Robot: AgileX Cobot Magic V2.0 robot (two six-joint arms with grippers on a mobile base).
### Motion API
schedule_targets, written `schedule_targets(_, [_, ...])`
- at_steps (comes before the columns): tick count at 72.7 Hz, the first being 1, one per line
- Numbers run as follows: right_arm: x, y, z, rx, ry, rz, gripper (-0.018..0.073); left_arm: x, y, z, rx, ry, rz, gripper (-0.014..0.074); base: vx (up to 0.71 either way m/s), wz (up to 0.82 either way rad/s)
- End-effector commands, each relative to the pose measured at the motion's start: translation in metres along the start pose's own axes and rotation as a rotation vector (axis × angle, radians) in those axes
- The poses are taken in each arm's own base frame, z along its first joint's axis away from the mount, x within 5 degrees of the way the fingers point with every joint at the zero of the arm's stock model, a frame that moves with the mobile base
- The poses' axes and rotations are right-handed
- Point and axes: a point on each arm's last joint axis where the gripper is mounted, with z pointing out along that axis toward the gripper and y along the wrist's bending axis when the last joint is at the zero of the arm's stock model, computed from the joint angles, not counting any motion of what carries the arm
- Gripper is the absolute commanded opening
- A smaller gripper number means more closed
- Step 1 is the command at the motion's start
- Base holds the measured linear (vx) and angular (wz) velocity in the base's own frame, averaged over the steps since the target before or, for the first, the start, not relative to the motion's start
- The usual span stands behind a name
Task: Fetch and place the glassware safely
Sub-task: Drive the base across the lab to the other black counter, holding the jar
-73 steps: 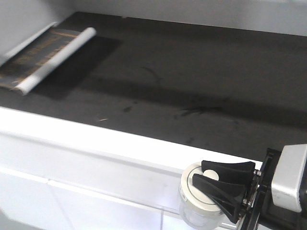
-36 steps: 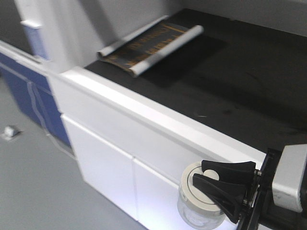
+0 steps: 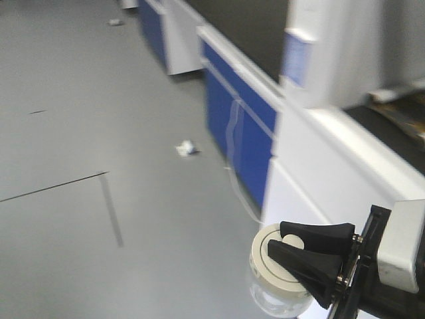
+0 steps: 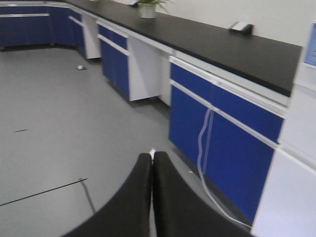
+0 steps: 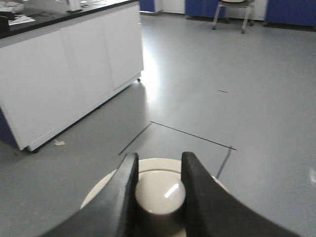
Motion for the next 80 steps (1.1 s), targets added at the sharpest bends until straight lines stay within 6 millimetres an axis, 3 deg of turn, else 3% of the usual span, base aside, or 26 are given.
schedule_targets(1, [-0.0147, 0.0023, -0.0009, -0.029, -0.072, 0.007, -0.0001, -0.0139, -0.0025, -0.0020, 0.025, -0.084, -0.005, -0.0007, 0.10, 1.14])
schedule_targets(18, [-0.0147, 0.0023, -0.0009, -0.029, -0.072, 0.007, -0.0001, -0.0139, -0.0025, -0.0020, 0.025, -0.084, -0.005, -0.0007, 0.11, 1.04])
schedule_targets(34, [-0.0147, 0.0023, -0.0009, -0.029, -0.072, 0.007, -0.0001, -0.0139, -0.0025, -0.0020, 0.025, -0.084, -0.005, -0.0007, 0.16, 0.56])
schedule_targets(80, [-0.0147, 0.0023, -0.0009, -0.029, -0.072, 0.007, -0.0001, -0.0139, -0.0025, -0.0020, 0.025, -0.084, -0.005, -0.0007, 0.37, 0.05])
